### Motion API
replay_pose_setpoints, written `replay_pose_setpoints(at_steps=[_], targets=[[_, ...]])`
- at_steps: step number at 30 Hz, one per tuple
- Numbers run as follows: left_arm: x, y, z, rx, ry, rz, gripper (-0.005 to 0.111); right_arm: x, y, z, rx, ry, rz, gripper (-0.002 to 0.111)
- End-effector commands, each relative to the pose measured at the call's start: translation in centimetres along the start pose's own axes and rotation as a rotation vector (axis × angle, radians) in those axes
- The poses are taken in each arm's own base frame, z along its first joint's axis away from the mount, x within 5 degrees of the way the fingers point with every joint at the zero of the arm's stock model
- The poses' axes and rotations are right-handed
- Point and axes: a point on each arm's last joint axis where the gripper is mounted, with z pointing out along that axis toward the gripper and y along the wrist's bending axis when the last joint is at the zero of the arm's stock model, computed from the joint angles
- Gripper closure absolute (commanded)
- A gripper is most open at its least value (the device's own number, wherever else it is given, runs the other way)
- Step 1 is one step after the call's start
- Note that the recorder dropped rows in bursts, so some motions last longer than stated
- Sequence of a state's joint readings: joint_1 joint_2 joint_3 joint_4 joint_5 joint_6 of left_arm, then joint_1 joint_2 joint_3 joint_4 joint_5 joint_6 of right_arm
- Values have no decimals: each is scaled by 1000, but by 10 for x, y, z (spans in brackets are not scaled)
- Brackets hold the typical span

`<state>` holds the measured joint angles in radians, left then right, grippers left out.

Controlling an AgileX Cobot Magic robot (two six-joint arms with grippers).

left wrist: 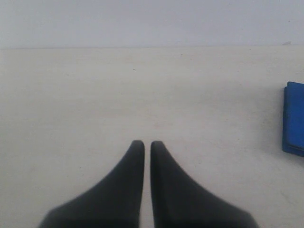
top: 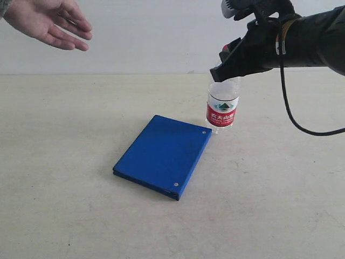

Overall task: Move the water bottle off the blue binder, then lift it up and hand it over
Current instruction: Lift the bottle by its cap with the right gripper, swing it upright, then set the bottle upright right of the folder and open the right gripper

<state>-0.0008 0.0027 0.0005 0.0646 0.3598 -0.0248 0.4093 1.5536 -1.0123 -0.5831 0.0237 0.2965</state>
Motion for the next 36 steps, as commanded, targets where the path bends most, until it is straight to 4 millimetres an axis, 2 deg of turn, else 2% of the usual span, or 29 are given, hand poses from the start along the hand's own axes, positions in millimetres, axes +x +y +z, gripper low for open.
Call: replay_pose_setpoints(at_steps=[1, 8, 10, 15, 17, 25, 30, 36], targets=[[0, 0, 0, 8, -3, 2, 102, -4, -2, -2, 1, -31, -25, 108], [0, 0, 0, 8, -3, 2, 102, -4, -2, -2, 3, -25, -49, 107], [0, 0, 0, 8, -3, 2, 102, -3, -2, -2, 4, -21, -51, 100], [0, 0, 0, 8, -3, 2, 102, -2, -3, -2, 9, -4, -51, 68], [0, 0, 0, 8, -3, 2, 102, -2, -3, -2, 9, -3, -51, 62], [0, 0, 0, 8, -3, 2, 102, -6, -4, -4, 12, -20, -60, 61], [0, 0, 0, 8, -3, 2, 102, -32, -12, -24, 48, -108, -71, 61], [0, 0, 0, 8, -3, 2, 102, -66, -23, -75, 103, -256, -66, 61]])
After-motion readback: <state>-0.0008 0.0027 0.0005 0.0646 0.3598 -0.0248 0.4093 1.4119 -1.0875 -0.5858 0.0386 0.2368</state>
